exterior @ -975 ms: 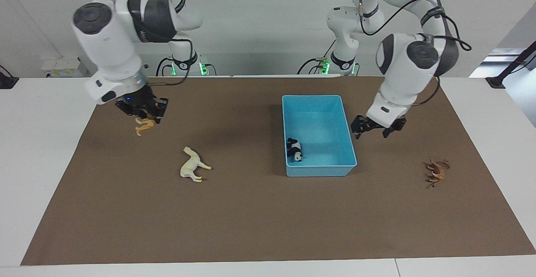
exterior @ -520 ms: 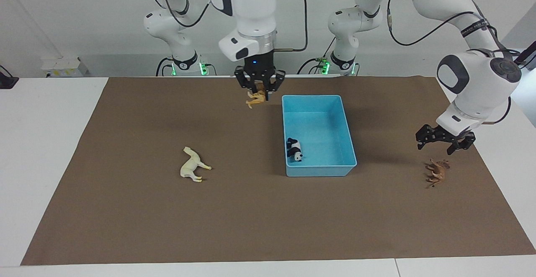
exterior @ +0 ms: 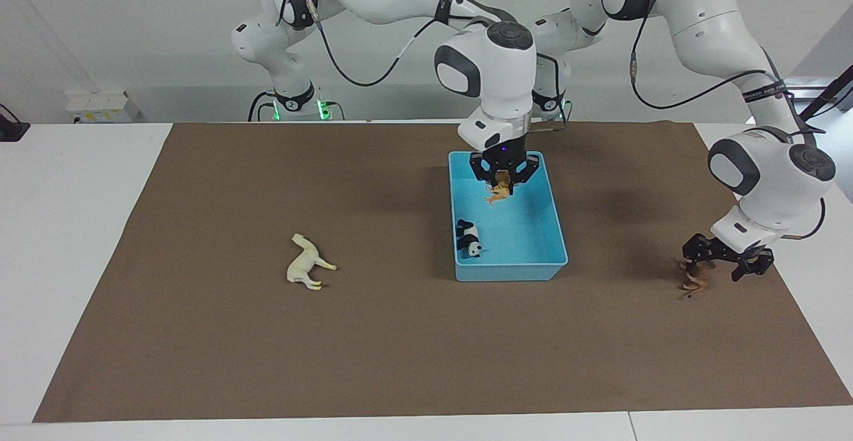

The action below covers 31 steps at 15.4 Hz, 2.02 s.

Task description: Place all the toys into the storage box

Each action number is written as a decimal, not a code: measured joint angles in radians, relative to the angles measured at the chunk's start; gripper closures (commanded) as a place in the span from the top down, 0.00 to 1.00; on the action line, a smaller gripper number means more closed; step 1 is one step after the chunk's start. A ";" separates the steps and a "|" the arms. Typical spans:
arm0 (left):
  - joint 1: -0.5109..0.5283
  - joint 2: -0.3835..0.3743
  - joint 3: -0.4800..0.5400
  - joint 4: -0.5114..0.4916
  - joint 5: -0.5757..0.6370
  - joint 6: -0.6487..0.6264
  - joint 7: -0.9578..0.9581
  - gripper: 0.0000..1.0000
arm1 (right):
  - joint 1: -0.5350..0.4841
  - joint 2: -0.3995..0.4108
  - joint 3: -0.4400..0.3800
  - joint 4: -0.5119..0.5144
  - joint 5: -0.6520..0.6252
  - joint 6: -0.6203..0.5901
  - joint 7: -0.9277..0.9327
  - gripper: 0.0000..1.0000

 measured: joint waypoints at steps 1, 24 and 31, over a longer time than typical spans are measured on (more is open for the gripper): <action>0.003 0.001 0.000 0.005 0.021 -0.002 0.002 1.00 | -0.001 0.000 -0.003 0.003 0.002 -0.015 0.020 1.00; 0.013 0.014 -0.012 -0.110 0.100 0.021 0.107 0.56 | -0.511 -0.243 -0.097 -0.721 -0.037 0.282 -0.425 1.00; 0.014 0.008 -0.009 -0.116 0.100 0.028 0.102 0.00 | -0.512 -0.245 -0.094 -0.812 -0.037 0.403 -0.443 0.01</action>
